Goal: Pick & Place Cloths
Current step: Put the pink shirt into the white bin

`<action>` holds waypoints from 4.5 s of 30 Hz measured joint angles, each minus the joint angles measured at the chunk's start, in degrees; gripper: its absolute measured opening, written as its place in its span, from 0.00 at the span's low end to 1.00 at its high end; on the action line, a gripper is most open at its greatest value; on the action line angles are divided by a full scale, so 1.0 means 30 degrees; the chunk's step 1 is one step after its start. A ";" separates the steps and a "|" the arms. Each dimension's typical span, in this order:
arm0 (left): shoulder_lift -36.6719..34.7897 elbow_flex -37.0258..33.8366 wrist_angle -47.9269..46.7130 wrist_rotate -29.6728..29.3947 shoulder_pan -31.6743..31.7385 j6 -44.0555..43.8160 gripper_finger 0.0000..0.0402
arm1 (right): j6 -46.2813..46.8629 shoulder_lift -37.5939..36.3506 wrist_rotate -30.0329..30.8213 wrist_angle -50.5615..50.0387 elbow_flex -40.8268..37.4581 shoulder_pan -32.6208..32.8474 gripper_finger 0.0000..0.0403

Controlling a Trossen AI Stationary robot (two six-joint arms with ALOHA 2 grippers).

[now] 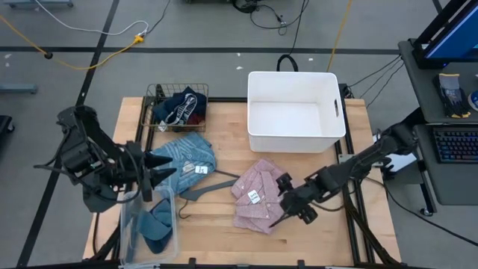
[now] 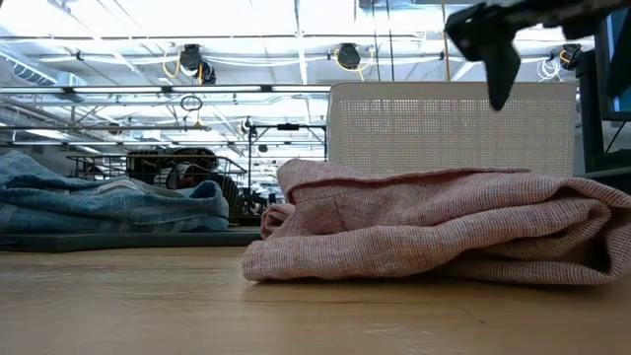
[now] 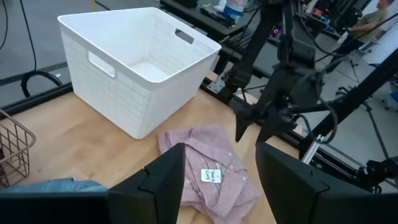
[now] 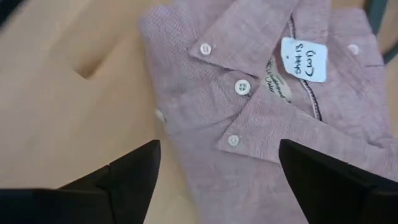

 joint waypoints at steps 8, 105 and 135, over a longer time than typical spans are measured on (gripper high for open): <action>0.0013 0.0000 0.0000 0.0375 0.0000 -0.0029 0.50 | -0.2236 0.1710 0.0878 -0.0044 -0.0029 -0.0597 0.84; 0.0042 -0.0015 -0.0031 0.0497 0.0000 0.3320 0.50 | 1.8295 -0.7212 -1.1644 2.7909 -0.3905 -0.9092 0.10; 0.0020 -0.1931 0.5343 0.7786 0.8162 1.1371 0.50 | 0.7830 -1.0550 -1.3678 1.4327 -0.3876 -2.5345 0.10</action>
